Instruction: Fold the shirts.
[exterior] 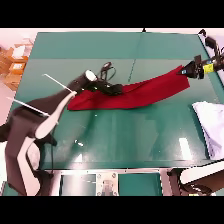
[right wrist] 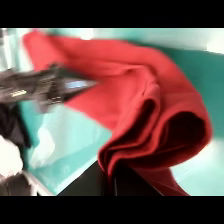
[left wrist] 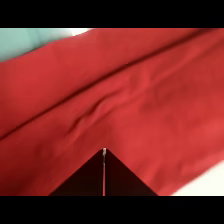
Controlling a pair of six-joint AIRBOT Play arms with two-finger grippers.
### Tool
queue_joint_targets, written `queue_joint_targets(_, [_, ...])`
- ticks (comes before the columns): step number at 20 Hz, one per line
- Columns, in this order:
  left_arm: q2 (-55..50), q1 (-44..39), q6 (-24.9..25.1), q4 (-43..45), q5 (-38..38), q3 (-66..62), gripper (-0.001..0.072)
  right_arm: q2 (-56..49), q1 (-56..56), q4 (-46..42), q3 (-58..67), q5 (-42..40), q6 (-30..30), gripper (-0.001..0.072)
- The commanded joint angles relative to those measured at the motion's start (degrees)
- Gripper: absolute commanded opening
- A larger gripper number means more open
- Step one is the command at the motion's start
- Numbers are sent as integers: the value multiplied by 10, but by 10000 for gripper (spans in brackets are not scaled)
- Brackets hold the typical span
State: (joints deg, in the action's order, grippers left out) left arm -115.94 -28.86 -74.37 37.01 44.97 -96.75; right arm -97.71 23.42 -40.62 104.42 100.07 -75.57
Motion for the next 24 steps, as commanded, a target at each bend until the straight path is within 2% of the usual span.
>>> queue_joint_targets(1, [-63, -42, -24, -25, -31, -63, 26, 39, -16, 27, 8, 25, -5, 16])
queue_joint_targets(4, [-104, -52, -37, -37, 2, -109, 26, 54, -19, 28, 9, 25, -6, 16])
queue_joint_targets(8, [-90, -34, -34, -74, 36, -112, 27, 56, -19, 33, 9, 24, -14, 16])
queue_joint_targets(12, [-10, 55, -16, -61, 191, -112, 26, 56, -36, 146, 9, 9, -31, 16])
queue_joint_targets(14, [44, 119, -17, -23, 294, -112, 26, 56, -79, 153, 8, -25, -47, 16])
queue_joint_targets(16, [96, 185, -19, 51, 379, -112, 26, 56, -151, 153, 2, -68, -61, 16])
queue_joint_targets(19, [151, 270, -21, 143, 443, -112, 27, 54, -290, 134, -27, -195, -66, 16])
queue_joint_targets(21, [165, 313, -21, 145, 459, -113, 27, 36, -391, 115, -51, -334, -68, 16])
queue_joint_targets(24, [167, 351, -18, 145, 471, -114, 27, -44, -539, 112, -65, -583, -67, 18])
